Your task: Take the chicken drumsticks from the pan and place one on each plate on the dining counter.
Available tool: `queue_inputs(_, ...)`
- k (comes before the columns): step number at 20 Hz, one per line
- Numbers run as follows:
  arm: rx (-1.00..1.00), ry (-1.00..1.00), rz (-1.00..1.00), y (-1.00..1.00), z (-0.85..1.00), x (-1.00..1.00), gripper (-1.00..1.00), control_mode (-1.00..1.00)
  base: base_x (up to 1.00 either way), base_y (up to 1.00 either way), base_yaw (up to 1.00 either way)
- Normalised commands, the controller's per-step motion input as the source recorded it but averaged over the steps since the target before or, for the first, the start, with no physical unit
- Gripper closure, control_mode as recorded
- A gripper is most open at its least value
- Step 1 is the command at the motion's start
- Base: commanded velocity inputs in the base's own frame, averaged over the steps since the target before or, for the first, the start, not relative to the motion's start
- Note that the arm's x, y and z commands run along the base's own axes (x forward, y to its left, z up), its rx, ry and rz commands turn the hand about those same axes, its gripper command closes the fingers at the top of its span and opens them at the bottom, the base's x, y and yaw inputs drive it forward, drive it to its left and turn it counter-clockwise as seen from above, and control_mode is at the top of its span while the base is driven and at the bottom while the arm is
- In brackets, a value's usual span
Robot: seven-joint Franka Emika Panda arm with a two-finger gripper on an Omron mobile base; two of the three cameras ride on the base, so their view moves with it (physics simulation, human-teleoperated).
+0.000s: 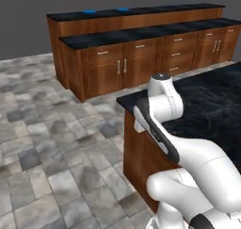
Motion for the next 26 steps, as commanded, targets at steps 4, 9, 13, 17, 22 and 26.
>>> queue_inputs(4, 0.0, 0.0, 0.0, 0.0, 0.0, 0.0, 1.0, 1.0, 0.97, 0.62, -0.34)
queue_inputs(9, 0.0, 0.0, 0.0, 0.0, 0.0, 0.0, 1.0, 1.0, 0.98, 0.62, -0.34)
queue_inputs(13, 0.0, 0.0, 0.0, 0.0, 0.0, 0.0, 1.0, 1.0, 0.96, 0.67, -0.28)
queue_inputs(17, 0.0, 0.0, 0.0, 0.0, 0.0, 0.0, 1.0, 1.0, 0.61, 0.98, -0.14)
queue_inputs(22, 0.0, 0.0, 0.0, 0.0, 0.0, 0.0, 1.0, 1.0, 0.52, 1.0, -0.1)
queue_inputs(26, 0.0, 0.0, 0.0, 0.0, 0.0, 0.0, 1.0, 1.0, 0.59, 1.0, -0.13)
